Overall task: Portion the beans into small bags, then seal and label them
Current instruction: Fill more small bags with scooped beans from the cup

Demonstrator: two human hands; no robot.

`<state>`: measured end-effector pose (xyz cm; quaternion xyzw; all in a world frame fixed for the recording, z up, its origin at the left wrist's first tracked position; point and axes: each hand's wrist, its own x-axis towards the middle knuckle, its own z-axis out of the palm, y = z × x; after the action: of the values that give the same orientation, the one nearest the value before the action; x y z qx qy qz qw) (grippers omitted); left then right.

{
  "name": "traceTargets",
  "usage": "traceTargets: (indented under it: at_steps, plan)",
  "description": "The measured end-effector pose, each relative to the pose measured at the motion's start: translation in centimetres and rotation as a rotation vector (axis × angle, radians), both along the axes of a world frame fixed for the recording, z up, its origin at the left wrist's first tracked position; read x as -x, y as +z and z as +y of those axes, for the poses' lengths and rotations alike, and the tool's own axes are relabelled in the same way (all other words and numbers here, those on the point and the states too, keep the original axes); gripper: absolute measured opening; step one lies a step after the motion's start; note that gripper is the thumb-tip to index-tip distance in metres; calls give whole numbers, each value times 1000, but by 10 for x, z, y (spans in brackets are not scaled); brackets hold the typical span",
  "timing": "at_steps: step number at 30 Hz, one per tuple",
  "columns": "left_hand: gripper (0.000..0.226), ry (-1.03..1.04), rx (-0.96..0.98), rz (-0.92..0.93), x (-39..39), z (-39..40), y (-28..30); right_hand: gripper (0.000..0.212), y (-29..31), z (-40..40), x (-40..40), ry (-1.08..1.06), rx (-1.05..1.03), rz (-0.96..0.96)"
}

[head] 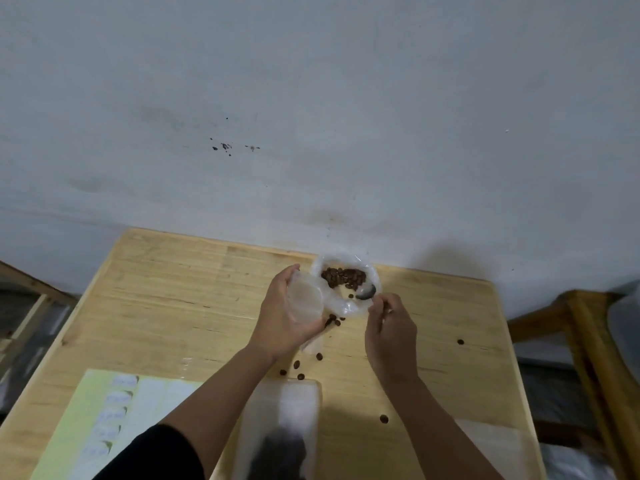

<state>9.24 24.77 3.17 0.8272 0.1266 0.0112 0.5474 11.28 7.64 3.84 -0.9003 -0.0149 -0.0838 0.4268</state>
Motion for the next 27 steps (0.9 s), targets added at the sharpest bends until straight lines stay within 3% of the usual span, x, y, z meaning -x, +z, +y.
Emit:
traceTargets:
  at_steps: [3,8,11,20,24,27]
  plan:
    - [99,-15,-1,10,-8,-3,-5,21,-14,5,-5,-79,-8,53]
    - [93,-14,-7,14,-17,-8,-11,22,-26,4,-12,-317,-728,358]
    - [93,-16,-31,1,-18,-9,-12,22,-25,-2,-20,-357,-975,473]
    - [97,-39,-65,12,-19,-10,-9,28,3,-19,-25,-356,-1111,461]
    - [99,-46,-84,9,-20,-11,-8,31,33,-21,-21,-266,-1042,406]
    - [100,-47,-87,3,-21,-12,-5,31,49,-17,-10,-108,-875,307]
